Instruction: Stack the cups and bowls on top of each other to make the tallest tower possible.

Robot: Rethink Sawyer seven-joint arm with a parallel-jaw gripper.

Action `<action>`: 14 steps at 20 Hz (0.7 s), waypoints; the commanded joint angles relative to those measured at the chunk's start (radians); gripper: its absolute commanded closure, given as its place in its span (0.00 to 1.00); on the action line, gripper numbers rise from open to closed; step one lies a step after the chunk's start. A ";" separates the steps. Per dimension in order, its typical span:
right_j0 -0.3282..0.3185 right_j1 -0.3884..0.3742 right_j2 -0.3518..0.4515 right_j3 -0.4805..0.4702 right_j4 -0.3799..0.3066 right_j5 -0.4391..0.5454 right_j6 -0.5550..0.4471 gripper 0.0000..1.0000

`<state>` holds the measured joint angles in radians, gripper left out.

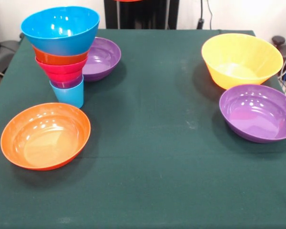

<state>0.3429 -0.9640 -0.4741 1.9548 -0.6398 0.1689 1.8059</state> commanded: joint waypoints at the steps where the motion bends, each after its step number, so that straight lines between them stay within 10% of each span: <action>1: -0.035 0.004 0.124 -0.019 -0.088 0.130 -0.120 1.00; 14: -0.070 -0.018 0.180 -0.019 -0.125 0.157 -0.120 1.00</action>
<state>0.3092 -0.9921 -0.4066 1.9550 -0.6894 0.2214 1.8059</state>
